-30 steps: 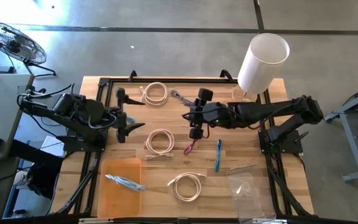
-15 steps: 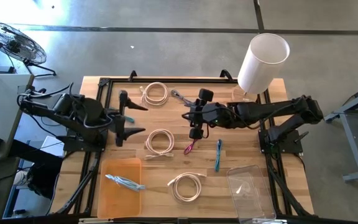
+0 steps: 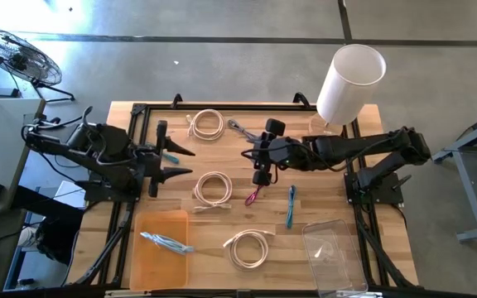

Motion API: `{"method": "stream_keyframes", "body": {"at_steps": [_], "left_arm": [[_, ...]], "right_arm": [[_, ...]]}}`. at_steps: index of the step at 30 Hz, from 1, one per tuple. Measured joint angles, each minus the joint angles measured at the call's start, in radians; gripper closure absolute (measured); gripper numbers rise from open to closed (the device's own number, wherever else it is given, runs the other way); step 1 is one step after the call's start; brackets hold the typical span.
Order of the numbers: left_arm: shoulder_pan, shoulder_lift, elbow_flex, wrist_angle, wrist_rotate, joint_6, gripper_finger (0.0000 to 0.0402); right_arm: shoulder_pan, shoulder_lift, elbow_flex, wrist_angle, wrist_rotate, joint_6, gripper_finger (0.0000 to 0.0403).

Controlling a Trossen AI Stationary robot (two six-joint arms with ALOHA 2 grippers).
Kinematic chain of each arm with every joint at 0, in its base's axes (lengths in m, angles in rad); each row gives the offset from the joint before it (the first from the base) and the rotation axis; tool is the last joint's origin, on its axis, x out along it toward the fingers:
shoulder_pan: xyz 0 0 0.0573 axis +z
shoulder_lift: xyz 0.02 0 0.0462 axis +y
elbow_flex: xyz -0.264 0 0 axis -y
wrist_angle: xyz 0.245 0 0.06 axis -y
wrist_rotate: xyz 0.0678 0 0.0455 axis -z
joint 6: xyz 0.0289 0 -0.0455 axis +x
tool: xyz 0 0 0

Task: Pick & Place USB Port
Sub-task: Put the right blue USB cable into the transparent bin

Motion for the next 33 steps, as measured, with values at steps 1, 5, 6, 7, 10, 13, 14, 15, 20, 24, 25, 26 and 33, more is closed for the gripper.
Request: {"method": "stream_keyframes", "body": {"at_steps": [1,5,6,7,10,13,14,15,20,24,25,26,33], "left_arm": [[0.000,-0.001,0.000,0.001,-0.019,0.000,0.0245],[0.000,-0.002,0.000,-0.016,-0.114,0.012,0.0317],[0.000,-0.002,0.000,-0.024,-0.139,0.019,0.0331],[0.000,-0.003,0.000,-0.037,-0.173,0.022,0.0342],[0.000,-0.003,0.000,-0.101,-0.338,0.028,0.0368],[0.001,-0.003,-0.010,-0.186,-0.558,0.021,0.0380],[0.001,-0.003,-0.020,-0.214,-0.620,0.019,0.0382],[0.001,-0.003,-0.031,-0.243,-0.668,0.011,0.0382],[0.001,-0.003,-0.095,-0.301,-0.710,-0.061,0.0382],[0.001,-0.002,-0.158,-0.322,-0.654,-0.061,0.0382],[0.001,-0.002,-0.175,-0.322,-0.627,-0.061,0.0382],[0.001,-0.002,-0.191,-0.323,-0.601,-0.061,0.0383],[0.000,-0.001,-0.258,-0.321,-0.534,-0.060,0.0383]], "right_arm": [[0.000,0.000,0.000,-0.003,-0.001,0.000,0.0222],[0.000,0.000,0.000,-0.009,-0.002,0.000,0.0222],[0.000,0.000,0.000,-0.011,-0.002,0.000,0.0222],[0.000,0.000,0.000,-0.011,-0.002,0.000,0.0222],[0.000,0.000,0.000,-0.012,0.018,-0.006,0.0222],[0.000,0.000,0.000,-0.040,0.074,-0.016,0.0222],[0.000,0.000,0.000,-0.053,0.099,-0.015,0.0222],[-0.001,0.000,0.000,-0.070,0.124,-0.014,0.0222],[-0.005,0.000,0.000,-0.167,0.199,0.036,0.0222],[-0.008,0.000,0.000,-0.274,0.140,0.101,0.0222],[-0.012,0.000,0.000,-0.300,0.102,0.125,0.0222],[-0.015,0.000,0.000,-0.327,0.054,0.155,0.0222],[-0.026,0.001,0.000,-0.515,-0.084,0.422,0.0222]]}}
